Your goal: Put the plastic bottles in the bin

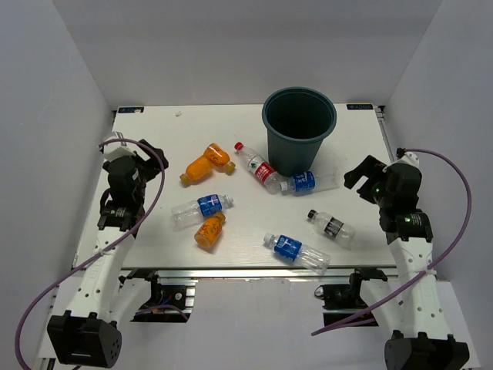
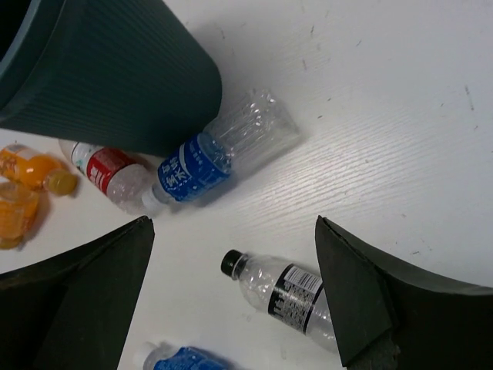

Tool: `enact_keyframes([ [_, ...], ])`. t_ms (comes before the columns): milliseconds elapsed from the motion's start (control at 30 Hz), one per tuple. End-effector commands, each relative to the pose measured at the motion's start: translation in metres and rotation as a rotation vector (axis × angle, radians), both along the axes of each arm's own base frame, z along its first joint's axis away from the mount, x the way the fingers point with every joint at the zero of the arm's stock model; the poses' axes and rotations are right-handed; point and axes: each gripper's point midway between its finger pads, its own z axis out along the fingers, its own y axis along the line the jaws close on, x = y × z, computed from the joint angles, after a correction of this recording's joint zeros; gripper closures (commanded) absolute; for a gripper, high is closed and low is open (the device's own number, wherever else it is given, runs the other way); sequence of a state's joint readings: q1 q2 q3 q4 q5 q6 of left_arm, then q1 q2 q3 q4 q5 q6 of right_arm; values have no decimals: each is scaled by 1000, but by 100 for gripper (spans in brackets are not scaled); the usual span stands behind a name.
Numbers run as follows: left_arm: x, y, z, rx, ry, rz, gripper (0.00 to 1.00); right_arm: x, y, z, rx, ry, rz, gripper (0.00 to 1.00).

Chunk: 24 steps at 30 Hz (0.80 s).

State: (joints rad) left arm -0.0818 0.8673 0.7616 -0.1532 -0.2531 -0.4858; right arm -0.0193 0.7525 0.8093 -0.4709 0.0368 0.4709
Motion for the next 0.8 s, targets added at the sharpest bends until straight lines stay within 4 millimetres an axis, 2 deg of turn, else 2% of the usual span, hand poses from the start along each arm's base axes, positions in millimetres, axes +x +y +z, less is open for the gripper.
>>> enact_keyframes([
  [0,1,-2,-2,8,0,-17,2,-6,14,-4,27,38,83,11],
  [33,1,-2,-4,8,4,-17,2,-8,22,-10,27,59,141,11],
  [67,1,-2,-5,8,6,-17,2,-11,26,-28,32,127,177,11],
  [133,1,-2,-6,9,10,-15,2,-16,35,-42,34,185,257,11],
  [167,1,-2,-7,7,12,-15,2,-16,35,-51,35,236,256,11],
  [200,2,-2,-9,9,16,-15,2,-23,34,-62,24,299,261,11],
  [300,4,-4,-12,6,21,-29,2,-29,19,-91,-123,432,187,11],
  [367,6,-5,-15,10,31,-31,2,-29,31,-103,-159,479,229,11],
  [433,7,-4,-18,13,43,-27,2,-26,48,-108,-239,471,284,11],
  [467,7,-4,-17,16,44,-26,2,-27,50,-116,-283,510,287,11],
  [533,8,-2,-19,20,49,-19,2,-30,57,-117,-395,536,330,11],
  [567,8,-2,-19,22,48,-21,2,-30,56,-123,-457,570,363,11],
  [700,8,-2,-21,26,50,-24,2,-29,38,-123,-702,636,374,11],
  [767,8,-2,-22,28,52,-23,2,-26,44,-124,-719,633,435,11],
])
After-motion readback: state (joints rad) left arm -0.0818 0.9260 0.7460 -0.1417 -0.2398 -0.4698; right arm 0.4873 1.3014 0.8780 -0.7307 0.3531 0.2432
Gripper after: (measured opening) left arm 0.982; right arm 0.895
